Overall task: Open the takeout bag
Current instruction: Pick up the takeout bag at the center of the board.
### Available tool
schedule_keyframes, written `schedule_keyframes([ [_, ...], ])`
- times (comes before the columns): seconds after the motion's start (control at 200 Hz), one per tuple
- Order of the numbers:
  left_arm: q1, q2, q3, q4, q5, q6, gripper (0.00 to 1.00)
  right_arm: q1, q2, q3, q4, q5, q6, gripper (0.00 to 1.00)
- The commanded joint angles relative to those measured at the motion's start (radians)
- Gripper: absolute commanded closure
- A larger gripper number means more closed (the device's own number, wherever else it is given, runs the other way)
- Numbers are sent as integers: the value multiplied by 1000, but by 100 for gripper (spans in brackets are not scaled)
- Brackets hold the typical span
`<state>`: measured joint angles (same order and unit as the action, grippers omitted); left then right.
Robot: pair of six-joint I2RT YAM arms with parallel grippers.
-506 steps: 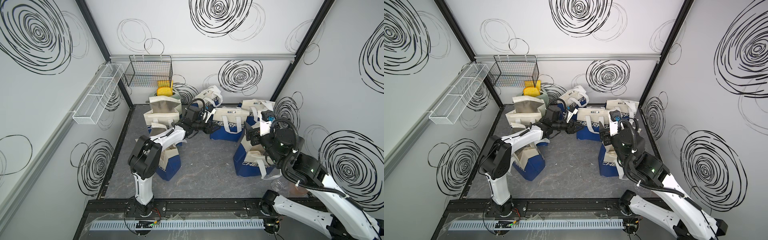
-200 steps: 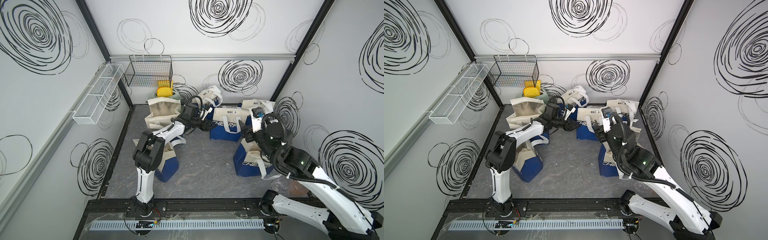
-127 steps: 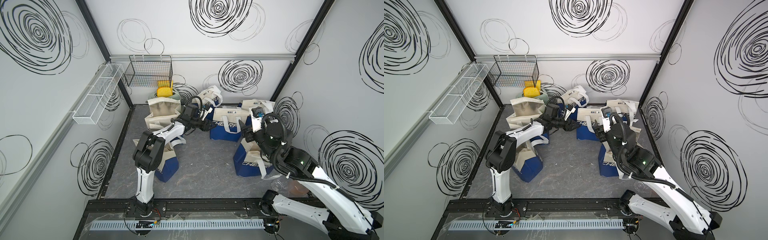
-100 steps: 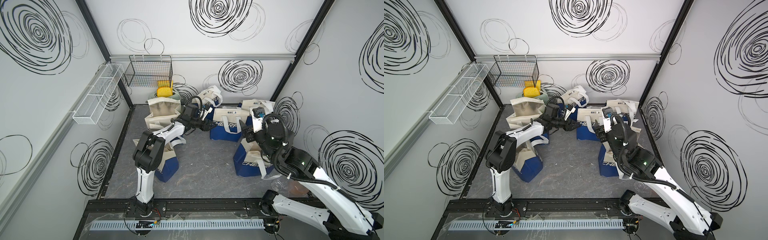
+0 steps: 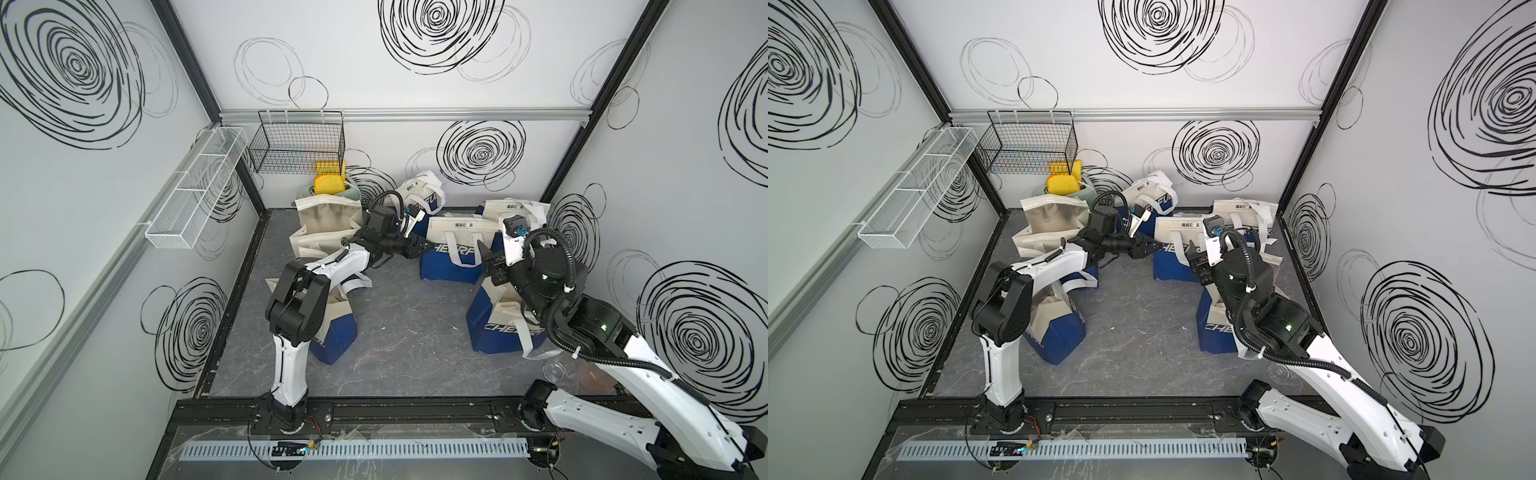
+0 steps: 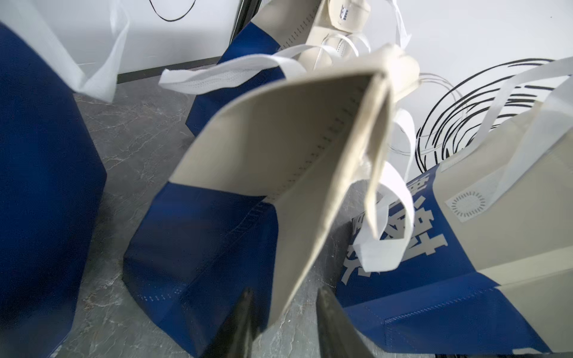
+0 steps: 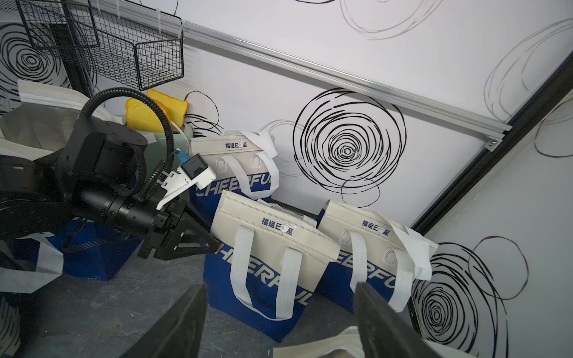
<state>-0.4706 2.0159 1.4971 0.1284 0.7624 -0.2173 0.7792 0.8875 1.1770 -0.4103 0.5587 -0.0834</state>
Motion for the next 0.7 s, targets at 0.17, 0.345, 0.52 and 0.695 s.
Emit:
schedule_keyframes([
  [0.17,-20,-47,-10,86,11,-39,71,-17,33,-10,81,-17,-56,22],
  [0.345,-26,-54,-13,93,10,-56,85,-32,105,18,77,-21,-117,21],
  [0.52,-23,-83,-42,92,0,-68,100,-61,220,46,107,-14,-232,20],
  [0.695,-20,-138,-86,69,-19,-44,100,-60,339,50,201,-23,-328,20],
])
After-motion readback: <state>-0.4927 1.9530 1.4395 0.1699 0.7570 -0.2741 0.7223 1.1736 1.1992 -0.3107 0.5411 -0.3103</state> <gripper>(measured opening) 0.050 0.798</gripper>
